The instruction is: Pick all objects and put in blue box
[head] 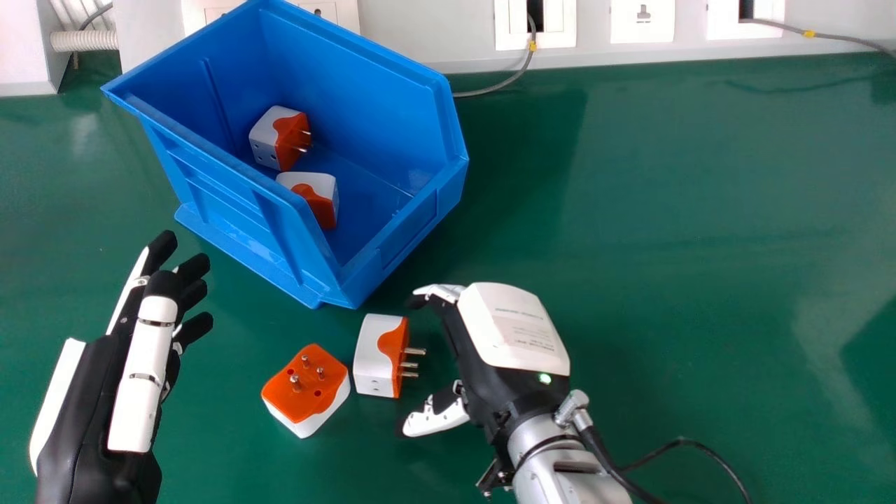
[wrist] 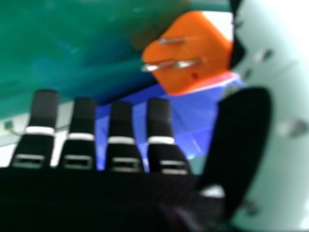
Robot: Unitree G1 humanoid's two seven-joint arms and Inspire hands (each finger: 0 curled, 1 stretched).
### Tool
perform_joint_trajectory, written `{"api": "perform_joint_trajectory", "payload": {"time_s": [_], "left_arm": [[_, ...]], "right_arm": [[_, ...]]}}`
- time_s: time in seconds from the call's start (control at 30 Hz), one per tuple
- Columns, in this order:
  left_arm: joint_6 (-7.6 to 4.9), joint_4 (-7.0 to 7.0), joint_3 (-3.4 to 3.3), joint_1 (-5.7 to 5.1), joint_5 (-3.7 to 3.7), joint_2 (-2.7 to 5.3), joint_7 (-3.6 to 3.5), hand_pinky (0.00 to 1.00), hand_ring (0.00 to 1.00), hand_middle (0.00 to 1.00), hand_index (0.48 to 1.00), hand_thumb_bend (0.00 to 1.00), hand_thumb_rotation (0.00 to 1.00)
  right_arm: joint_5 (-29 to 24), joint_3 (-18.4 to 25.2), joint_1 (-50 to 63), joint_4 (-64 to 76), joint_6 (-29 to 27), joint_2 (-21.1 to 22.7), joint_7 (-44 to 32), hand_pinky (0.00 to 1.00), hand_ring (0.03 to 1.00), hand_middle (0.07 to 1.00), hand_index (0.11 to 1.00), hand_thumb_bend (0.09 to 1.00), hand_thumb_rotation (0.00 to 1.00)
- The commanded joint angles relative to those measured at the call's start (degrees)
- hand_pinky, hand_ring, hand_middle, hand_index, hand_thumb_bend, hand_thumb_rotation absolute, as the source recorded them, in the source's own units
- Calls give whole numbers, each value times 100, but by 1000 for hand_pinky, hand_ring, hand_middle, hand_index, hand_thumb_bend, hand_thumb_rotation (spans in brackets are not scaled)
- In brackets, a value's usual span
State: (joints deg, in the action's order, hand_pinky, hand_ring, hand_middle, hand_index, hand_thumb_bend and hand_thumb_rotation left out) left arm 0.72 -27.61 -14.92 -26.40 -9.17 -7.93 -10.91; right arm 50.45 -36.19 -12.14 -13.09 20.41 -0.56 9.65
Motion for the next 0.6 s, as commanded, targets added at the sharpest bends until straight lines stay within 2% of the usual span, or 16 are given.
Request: {"api": "perform_joint_trajectory", "payload": {"time_s": [0.0,0.3,0.43,0.57], "left_arm": [[-16,-173,-17,-53,-31,-32,12,903,936,927,965,398,1000],[42,-255,-5,-96,-26,-29,23,902,936,927,965,400,1000],[49,-219,-25,-81,-45,-33,9,903,936,927,965,404,1000],[64,-243,-36,-98,-58,-32,6,903,937,927,965,406,1000]], "right_arm": [[54,-30,-192,-22,15,-139,60,697,803,822,766,684,158],[51,-106,-428,-279,35,-251,57,690,800,819,764,690,142],[11,-89,-628,-449,16,-293,73,690,799,818,768,690,140],[-2,-72,-833,-623,-26,-306,95,690,796,818,770,690,141]]}}
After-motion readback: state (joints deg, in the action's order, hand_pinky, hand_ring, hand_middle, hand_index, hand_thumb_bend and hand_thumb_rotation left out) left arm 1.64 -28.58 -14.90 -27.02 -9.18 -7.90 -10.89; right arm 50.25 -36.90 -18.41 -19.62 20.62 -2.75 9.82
